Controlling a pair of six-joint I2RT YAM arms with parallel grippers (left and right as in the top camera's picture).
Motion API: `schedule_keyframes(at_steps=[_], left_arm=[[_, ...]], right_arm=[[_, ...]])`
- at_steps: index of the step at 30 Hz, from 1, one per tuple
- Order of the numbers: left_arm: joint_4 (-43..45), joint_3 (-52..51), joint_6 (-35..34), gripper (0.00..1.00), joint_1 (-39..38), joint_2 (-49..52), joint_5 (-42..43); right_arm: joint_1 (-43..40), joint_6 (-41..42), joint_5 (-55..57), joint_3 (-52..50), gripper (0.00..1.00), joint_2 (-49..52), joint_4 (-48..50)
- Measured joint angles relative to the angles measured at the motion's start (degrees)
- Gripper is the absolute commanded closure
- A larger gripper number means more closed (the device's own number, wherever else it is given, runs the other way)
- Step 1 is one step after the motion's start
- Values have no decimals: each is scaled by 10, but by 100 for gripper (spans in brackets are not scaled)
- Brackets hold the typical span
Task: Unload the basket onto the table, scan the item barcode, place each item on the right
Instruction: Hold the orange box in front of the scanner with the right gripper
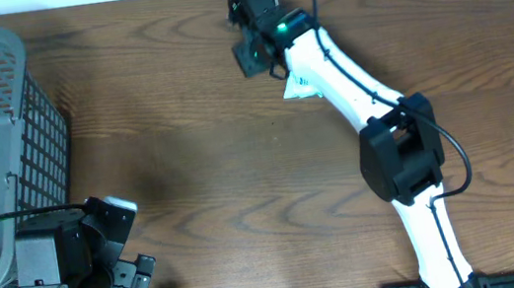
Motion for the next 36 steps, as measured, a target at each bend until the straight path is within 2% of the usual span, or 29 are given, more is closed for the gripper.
schedule_keyframes(at_steps=[7,15,22,30,36], left_arm=[[0,0,0,2,0,0,0],[0,0,0,2,0,0,0],[0,0,0,2,0,0,0],[0,0,0,2,0,0,0],[0,0,0,2,0,0,0]], right_arm=[[-24,-25,9,1,51,0,160],[-30,-55,10,1,46,6,298],[-47,-68,18,2,46,59,415],[-66,-70,26,1,46,137,511],[-65,-69,26,1,46,144,529]])
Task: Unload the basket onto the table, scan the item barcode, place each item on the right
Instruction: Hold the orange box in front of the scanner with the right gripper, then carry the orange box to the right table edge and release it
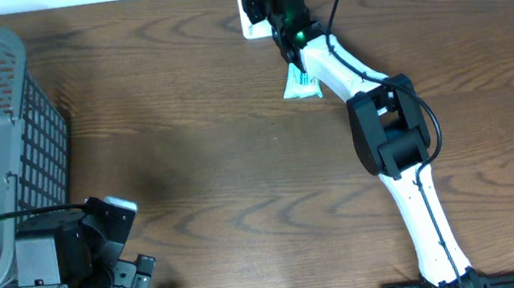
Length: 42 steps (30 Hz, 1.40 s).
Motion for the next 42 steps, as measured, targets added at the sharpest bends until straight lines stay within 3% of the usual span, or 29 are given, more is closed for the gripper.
schedule_keyframes(at_steps=[16,21,32,36,42], left_arm=[[0,0,0,2,0,0,0],[0,0,0,2,0,0,0],[0,0,0,2,0,0,0],[0,0,0,2,0,0,0],[0,0,0,2,0,0,0]], right_arm=[[0,9,-2,0,49,-1,-51],[0,9,-2,1,47,-26,-130],[-21,3,70,2,46,-213,-505],[-66,-3,127,8,47,-276,-663],[-173,-4,182,6,48,-277,-834]])
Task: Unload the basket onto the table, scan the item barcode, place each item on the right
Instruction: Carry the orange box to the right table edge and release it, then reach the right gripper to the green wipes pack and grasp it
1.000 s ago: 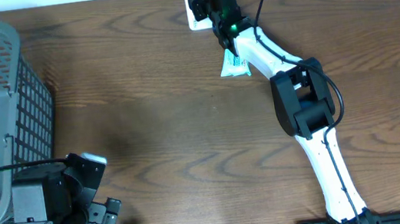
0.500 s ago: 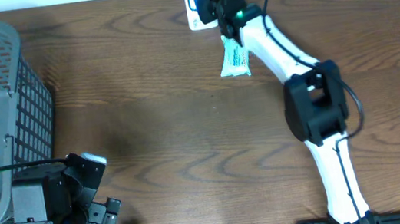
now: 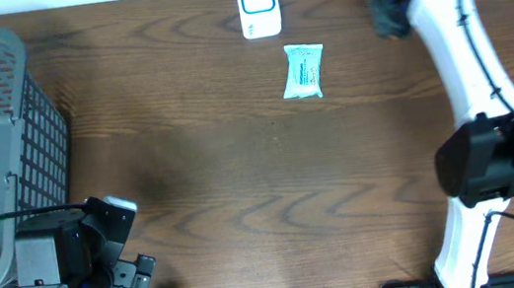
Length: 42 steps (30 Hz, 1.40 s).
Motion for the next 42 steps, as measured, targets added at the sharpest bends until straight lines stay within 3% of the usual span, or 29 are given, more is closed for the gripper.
schedule_keyframes(at_steps=[4,8,15,16,17,18,21,27,33,38,42], left_arm=[[0,0,0,2,0,0,0],[0,0,0,2,0,0,0],[0,0,0,2,0,0,0],[0,0,0,2,0,0,0],[0,0,0,2,0,0,0],[0,0,0,2,0,0,0],[0,0,0,2,0,0,0],[0,0,0,2,0,0,0],[0,0,0,2,0,0,0],[0,0,0,2,0,0,0],[0,0,0,2,0,0,0]], right_arm=[[-92,4,10,-33,45,7,-7],[-187,20,5,-82,50,7,25],[-322,57,-107,-203,49,7,121],[-331,67,-125,-221,43,7,136],[-339,78,-138,-236,27,8,145],[-345,85,-155,-250,4,8,153],[-349,97,-183,-262,1,12,158],[-337,106,-193,-174,1,10,92],[-276,110,-274,-84,1,-43,62],[-141,111,-284,-81,1,-66,79],[6,111,-181,-104,1,-48,108]])
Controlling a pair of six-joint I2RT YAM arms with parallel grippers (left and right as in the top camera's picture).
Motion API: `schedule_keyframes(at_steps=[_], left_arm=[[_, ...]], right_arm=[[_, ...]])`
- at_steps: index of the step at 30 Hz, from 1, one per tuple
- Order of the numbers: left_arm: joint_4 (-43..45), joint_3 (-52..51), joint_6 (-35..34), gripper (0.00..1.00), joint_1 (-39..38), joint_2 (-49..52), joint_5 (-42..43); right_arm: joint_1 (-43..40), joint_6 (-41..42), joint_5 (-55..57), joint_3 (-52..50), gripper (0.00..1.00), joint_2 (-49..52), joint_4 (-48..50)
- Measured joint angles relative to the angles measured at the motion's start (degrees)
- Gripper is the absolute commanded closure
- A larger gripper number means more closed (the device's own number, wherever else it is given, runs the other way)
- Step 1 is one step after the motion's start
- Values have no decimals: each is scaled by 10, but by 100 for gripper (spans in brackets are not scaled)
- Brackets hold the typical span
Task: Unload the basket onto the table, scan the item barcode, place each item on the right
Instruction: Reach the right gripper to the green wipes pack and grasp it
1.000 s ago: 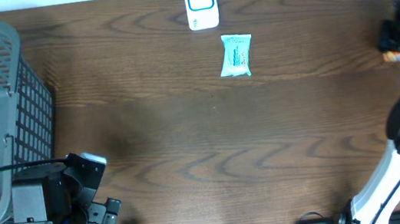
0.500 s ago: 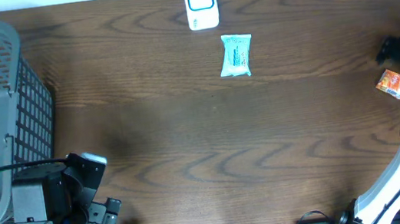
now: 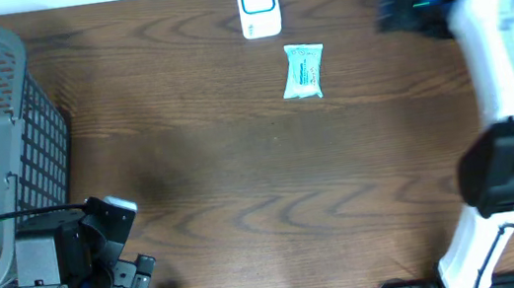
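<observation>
A pale teal packet (image 3: 303, 69) lies flat on the brown table, just in front and to the right of the white barcode scanner (image 3: 259, 4) at the back edge. My right gripper (image 3: 401, 14) hovers at the back right, well to the right of the packet and apart from it. It is blurred, so its jaws cannot be read. My left gripper (image 3: 131, 278) rests folded at the front left corner, far from both items, and its jaws do not show clearly.
A grey mesh basket fills the left edge of the table. The white right arm (image 3: 500, 62) runs along the right side down to its dark joint.
The right arm has shifted further right and its gripper sits slightly nearer than before. The packet, scanner and left arm have not moved.
The right gripper was first over the back middle, beside the scanner, with the packet partly under the arm. Then it stood right at the scanner. Afterwards it was off at the back right, leaving the packet lying alone by the scanner, as now.
</observation>
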Motion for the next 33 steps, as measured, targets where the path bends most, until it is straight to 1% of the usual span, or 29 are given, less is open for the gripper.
schedule_keyframes(at_steps=[5,7,10,16,19,22,29,33], left_arm=[[0,0,0,2,0,0,0],[0,0,0,2,0,0,0],[0,0,0,2,0,0,0],[0,0,0,2,0,0,0],[0,0,0,2,0,0,0],[0,0,0,2,0,0,0],[0,0,0,2,0,0,0],[0,0,0,2,0,0,0]], right_arm=[[153,0,132,-53,1,34,51],[194,0,166,-72,1,48,76],[231,6,198,-88,1,72,102],[242,69,205,-92,1,103,167],[239,107,195,-92,1,110,210],[234,128,174,-92,1,121,252],[213,164,159,-91,1,171,263],[186,181,148,-90,1,174,266]])
